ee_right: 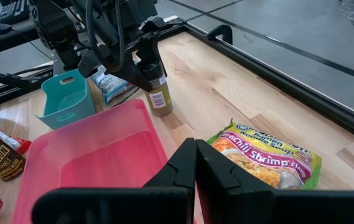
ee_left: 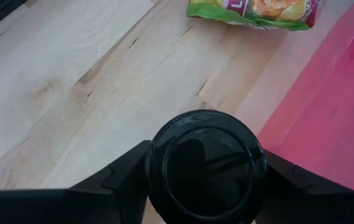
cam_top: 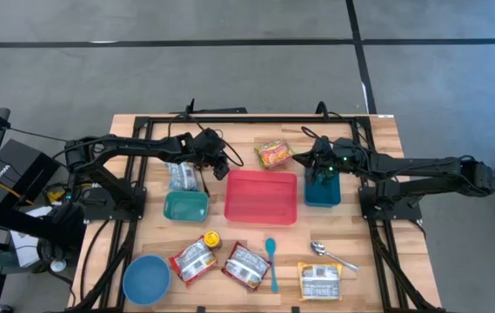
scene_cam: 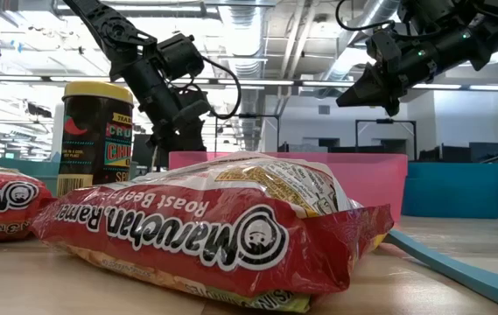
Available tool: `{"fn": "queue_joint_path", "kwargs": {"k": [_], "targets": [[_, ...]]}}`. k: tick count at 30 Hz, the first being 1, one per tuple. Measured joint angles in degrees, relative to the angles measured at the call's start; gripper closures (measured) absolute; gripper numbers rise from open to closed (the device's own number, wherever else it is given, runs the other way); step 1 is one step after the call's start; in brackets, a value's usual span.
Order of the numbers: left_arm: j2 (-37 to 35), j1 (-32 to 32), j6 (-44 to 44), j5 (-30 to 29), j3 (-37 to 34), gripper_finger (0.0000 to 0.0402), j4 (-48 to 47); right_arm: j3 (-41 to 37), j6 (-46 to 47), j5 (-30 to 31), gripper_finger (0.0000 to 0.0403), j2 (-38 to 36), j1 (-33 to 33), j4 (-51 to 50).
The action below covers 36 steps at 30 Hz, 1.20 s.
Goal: Pick & Place Food Item
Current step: Put the black seasoning bottle into the blue bin
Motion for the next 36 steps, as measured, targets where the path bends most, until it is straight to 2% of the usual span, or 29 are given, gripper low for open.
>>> {"fn": "queue_joint_path", "kwargs": {"k": [36], "targets": [[0.0, 0.0, -0.2, -0.1, 0.0, 0.0199, 0.0, 0.0, -0.2, 0.0, 0.0403, 0.0, 0.0, 0.0]]}}
